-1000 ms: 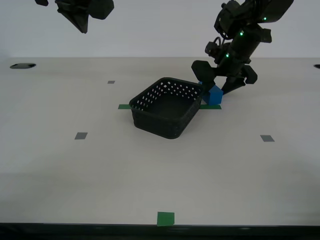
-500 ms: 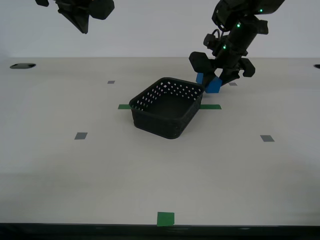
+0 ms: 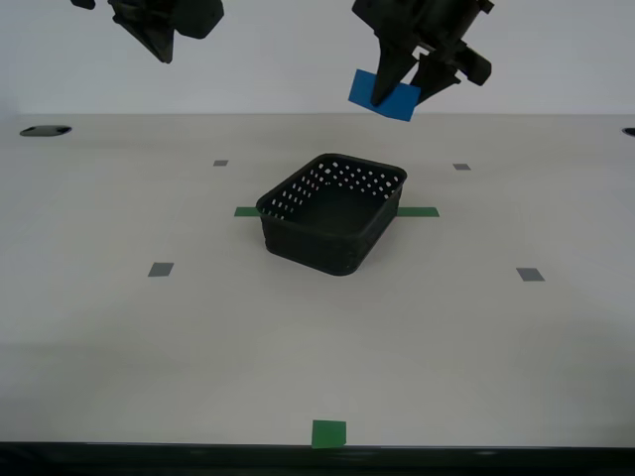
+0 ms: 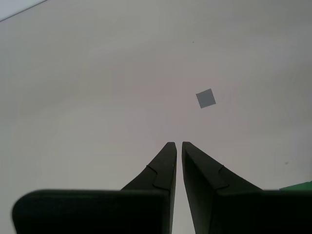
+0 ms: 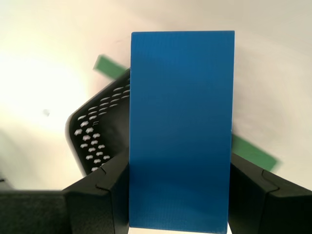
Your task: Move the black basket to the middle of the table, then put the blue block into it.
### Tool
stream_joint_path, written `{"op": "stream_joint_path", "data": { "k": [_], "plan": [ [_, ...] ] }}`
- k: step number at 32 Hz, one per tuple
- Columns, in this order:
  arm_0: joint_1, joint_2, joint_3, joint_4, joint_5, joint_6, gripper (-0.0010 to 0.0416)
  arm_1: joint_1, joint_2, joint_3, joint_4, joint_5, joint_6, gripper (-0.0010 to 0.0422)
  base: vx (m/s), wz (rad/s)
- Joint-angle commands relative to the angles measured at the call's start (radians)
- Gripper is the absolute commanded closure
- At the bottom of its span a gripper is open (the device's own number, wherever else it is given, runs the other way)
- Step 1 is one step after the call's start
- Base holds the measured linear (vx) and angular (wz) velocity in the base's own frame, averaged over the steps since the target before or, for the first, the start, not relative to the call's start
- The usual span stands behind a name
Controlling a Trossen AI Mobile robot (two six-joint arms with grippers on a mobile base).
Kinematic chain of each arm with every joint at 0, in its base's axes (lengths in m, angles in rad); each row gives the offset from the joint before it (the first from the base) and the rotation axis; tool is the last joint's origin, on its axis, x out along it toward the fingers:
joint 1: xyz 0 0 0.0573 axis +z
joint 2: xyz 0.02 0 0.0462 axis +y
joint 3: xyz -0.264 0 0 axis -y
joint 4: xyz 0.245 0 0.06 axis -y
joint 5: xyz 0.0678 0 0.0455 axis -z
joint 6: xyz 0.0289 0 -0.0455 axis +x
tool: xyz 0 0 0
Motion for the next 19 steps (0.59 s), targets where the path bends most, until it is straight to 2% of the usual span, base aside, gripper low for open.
{"op": "stream_joint_path", "data": {
  "k": [1, 3, 5, 7, 9, 10, 11, 12, 16, 17, 19],
  "plan": [
    [0.063, -0.019, -0.046, 0.003, -0.035, -0.009, 0.0407, 0.003, -0.001, 0.001, 0.005, -0.002, 0.002, 0.0399, 0.0, 0.0],
    [0.12, -0.019, -0.096, 0.048, -0.033, -0.011, 0.0406, 0.004, -0.001, 0.001, 0.005, -0.002, 0.002, 0.0399, 0.0, 0.0],
    [0.14, -0.019, -0.116, 0.077, -0.033, -0.011, 0.0406, 0.004, -0.001, 0.001, 0.006, -0.002, 0.002, 0.0399, 0.0, 0.0],
    [0.181, -0.019, -0.167, 0.177, -0.027, -0.009, 0.0406, 0.005, -0.001, 0.001, 0.005, -0.002, 0.002, 0.0399, 0.0, 0.0],
    [0.183, -0.019, -0.175, 0.201, -0.018, -0.009, 0.0406, 0.005, -0.001, 0.001, 0.003, -0.002, 0.002, 0.0399, 0.0, 0.0],
    [0.183, -0.019, -0.176, 0.212, 0.038, -0.008, 0.0404, 0.005, -0.001, 0.001, 0.0, -0.002, 0.002, 0.0399, 0.0, 0.0],
    [0.183, -0.019, -0.176, 0.221, 0.124, -0.01, 0.0399, 0.005, -0.001, 0.001, -0.001, -0.002, 0.002, 0.0399, 0.0, 0.0],
    [0.183, -0.019, -0.176, 0.221, 0.147, -0.011, 0.0393, 0.005, -0.001, 0.001, -0.002, -0.001, 0.002, 0.0399, 0.0, 0.0],
    [0.183, -0.015, -0.176, 0.232, 0.153, -0.01, 0.0342, 0.006, -0.001, 0.001, -0.002, -0.001, 0.002, 0.0399, 0.0, 0.0],
    [0.184, -0.015, -0.176, 0.238, 0.153, -0.008, 0.0286, 0.006, -0.001, 0.001, -0.002, -0.001, 0.002, 0.0399, 0.0, 0.0],
    [0.184, -0.015, -0.176, 0.24, 0.153, -0.008, 0.0248, 0.006, -0.001, 0.001, -0.002, -0.001, 0.002, 0.0399, 0.0, 0.0]
  ]
}}
